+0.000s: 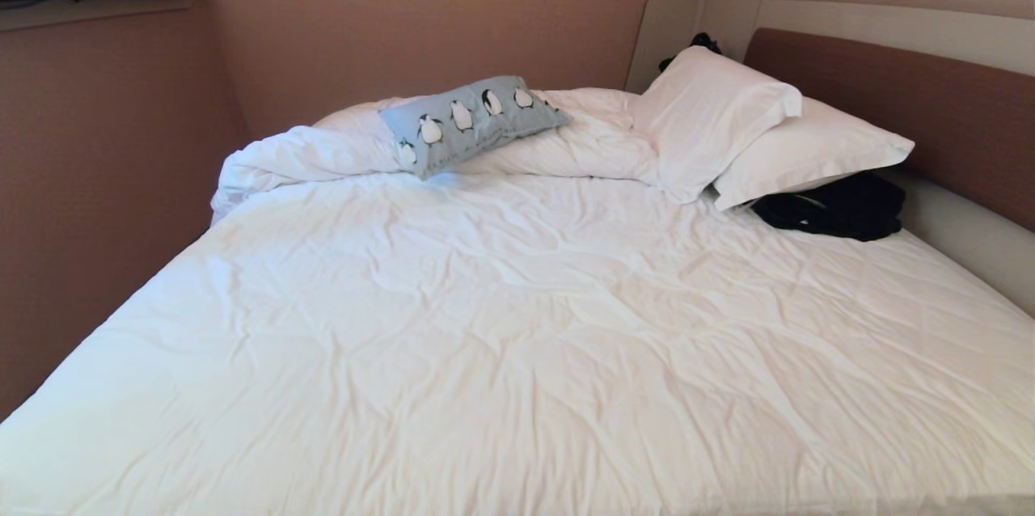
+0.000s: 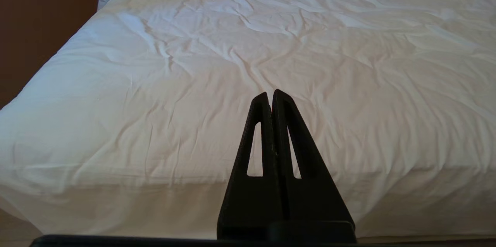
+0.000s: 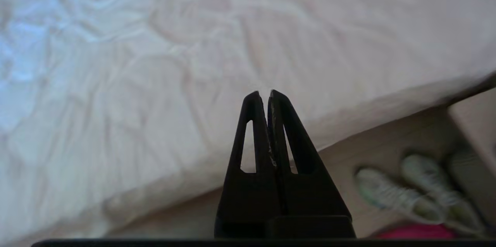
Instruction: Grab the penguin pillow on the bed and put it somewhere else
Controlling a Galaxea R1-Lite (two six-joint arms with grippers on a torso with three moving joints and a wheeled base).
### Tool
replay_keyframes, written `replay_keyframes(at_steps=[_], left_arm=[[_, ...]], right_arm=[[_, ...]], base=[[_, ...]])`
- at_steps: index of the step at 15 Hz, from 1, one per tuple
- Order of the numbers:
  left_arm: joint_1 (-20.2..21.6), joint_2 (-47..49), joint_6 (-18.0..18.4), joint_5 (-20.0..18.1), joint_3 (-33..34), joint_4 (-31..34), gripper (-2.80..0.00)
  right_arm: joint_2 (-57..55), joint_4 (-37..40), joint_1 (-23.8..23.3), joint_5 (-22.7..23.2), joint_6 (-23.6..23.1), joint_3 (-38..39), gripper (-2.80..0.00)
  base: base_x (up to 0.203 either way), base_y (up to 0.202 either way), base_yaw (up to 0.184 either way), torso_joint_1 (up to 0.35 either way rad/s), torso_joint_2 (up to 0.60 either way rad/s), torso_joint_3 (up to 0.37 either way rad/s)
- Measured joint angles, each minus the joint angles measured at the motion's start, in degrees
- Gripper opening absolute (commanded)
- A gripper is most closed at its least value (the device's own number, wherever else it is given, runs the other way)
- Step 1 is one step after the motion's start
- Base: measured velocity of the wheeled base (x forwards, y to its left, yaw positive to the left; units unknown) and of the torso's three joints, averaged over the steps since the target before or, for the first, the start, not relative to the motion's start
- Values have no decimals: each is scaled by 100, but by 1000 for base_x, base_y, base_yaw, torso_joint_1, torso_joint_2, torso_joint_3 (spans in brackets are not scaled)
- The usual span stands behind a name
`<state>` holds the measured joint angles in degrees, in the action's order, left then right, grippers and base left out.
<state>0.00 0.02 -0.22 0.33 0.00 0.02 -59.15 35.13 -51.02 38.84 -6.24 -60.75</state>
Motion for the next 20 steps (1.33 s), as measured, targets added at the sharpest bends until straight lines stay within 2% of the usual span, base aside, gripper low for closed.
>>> replay_keyframes(at_steps=[3, 5, 8, 12, 16, 18, 20], left_arm=[[0, 0, -2, 0, 0, -2, -280], [0, 0, -4, 0, 0, -2, -280], [0, 0, -2, -2, 0, -2, -280], [0, 0, 0, 0, 0, -2, -280], [0, 0, -2, -2, 0, -2, -280], [0, 0, -2, -2, 0, -2, -280], [0, 0, 0, 0, 0, -2, -280]], right_arm=[[553, 989, 727, -54, 46, 57, -280], [977, 1617, 1018, -151, -60, 169, -280], [1623, 2555, 1470, -227, -420, 358, -280], [2446, 3550, 2238, -227, -1195, 422, -280], [3488, 4098, 3321, -258, -1656, 303, -280], [3864, 4105, 3895, -381, -1630, 215, -280], [4135, 4008, 4242, -592, -1495, 182, -280]], base=[[0, 0, 0, 0, 0, 0], [0, 0, 0, 0, 0, 0], [0, 0, 0, 0, 0, 0], [0, 0, 0, 0, 0, 0], [0, 0, 0, 0, 0, 0], [0, 0, 0, 0, 0, 0], [0, 0, 0, 0, 0, 0]])
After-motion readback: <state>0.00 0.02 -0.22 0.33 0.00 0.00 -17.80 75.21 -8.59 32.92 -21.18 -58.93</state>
